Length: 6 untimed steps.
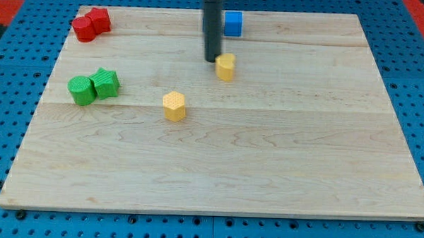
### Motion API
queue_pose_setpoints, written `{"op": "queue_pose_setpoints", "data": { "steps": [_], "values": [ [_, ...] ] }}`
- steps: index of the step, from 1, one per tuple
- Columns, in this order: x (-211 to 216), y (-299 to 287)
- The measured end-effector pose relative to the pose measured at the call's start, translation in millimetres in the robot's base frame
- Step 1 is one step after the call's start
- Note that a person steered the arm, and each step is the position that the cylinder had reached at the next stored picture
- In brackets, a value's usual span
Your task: Place yellow blocks in a diagonal line
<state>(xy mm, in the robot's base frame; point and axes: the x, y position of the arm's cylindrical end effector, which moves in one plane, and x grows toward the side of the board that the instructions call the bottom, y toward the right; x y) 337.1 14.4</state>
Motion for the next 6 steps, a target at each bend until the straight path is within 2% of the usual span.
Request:
{"op": "queue_pose_setpoints", "data": {
  "steps": [2,3,4,5,6],
  "values": [
    [92.0,-10.2],
    [117.2,-54.0],
    [102.7,-39.4],
    [89.7,-60.9],
    [136.8,-128.2]
  ]
}}
